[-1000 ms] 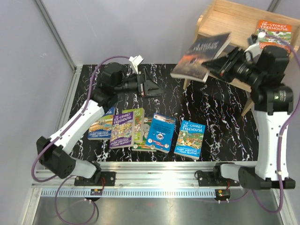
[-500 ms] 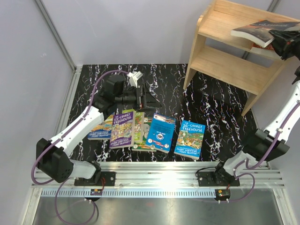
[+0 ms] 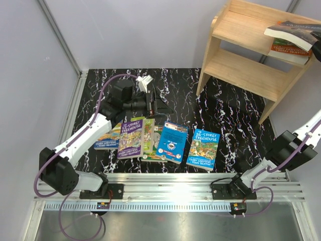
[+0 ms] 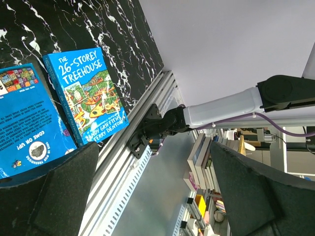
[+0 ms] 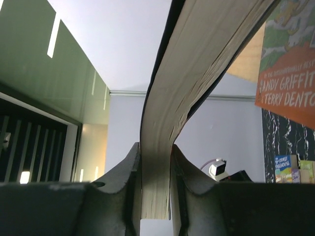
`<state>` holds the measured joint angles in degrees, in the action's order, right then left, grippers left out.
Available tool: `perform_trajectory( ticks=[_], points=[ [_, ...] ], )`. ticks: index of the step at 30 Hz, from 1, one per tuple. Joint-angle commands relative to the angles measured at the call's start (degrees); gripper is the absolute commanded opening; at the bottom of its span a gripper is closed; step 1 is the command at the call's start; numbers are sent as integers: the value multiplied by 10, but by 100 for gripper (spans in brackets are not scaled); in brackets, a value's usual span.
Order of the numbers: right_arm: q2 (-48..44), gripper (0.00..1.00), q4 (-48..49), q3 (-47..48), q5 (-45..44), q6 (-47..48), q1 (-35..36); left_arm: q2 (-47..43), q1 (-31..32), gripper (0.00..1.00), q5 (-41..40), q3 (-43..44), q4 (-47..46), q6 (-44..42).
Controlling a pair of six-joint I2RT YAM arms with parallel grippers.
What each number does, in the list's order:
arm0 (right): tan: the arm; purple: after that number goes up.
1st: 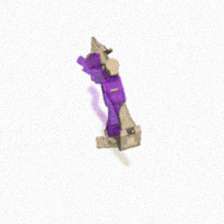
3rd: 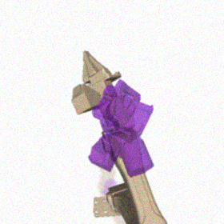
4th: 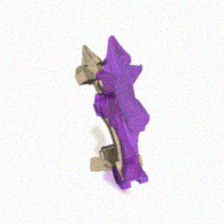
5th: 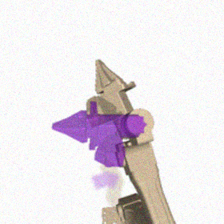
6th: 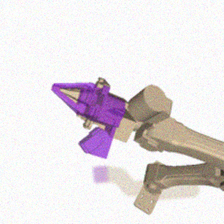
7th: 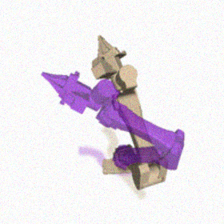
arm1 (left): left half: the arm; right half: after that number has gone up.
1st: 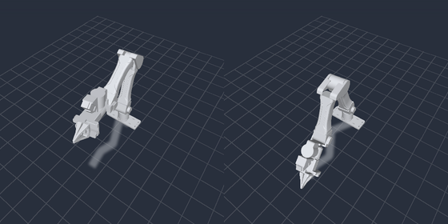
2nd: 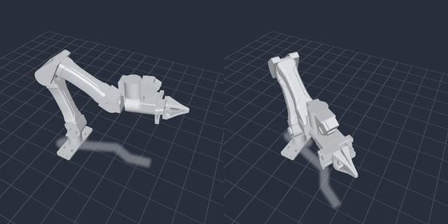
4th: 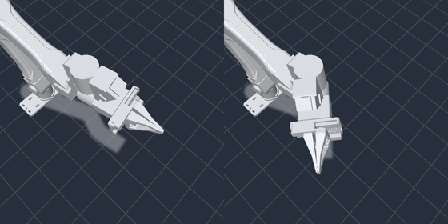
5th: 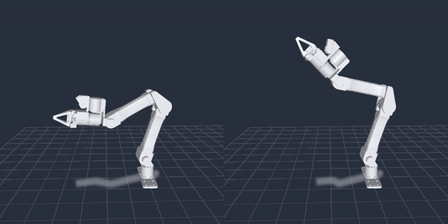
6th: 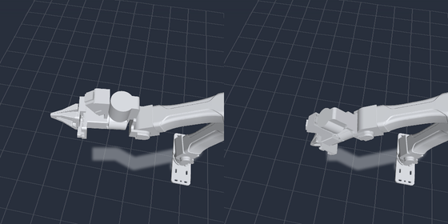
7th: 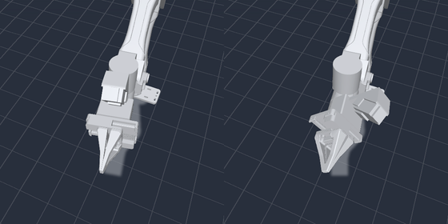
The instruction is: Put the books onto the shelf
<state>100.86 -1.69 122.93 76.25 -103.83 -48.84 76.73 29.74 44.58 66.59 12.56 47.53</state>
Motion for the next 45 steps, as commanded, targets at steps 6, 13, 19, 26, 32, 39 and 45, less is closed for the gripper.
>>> perform_trajectory(
  ticks=[6,13,19,26,32,39,45],
  points=[
    [-68,38,78,-58,7,-50,-33,13,0,99,0,14,-25,6],
    [-86,49,-8,-93,-1,-6,-34,9,-1,99,0,4,-24,7],
    [-101,7,-39,-140,-21,3,-40,11,-1,99,4,-2,-25,6],
    [-92,0,-145,-111,-44,80,-42,20,-1,99,11,-3,-24,2],
    [-72,0,-145,-111,-100,72,-42,25,-1,99,17,1,-18,-2],
    [-41,0,-134,-79,-137,60,-42,20,-1,99,17,-6,-16,-6],
    [-20,11,-139,-68,-167,65,-42,25,0,99,22,-12,-25,-1]
  ],
)
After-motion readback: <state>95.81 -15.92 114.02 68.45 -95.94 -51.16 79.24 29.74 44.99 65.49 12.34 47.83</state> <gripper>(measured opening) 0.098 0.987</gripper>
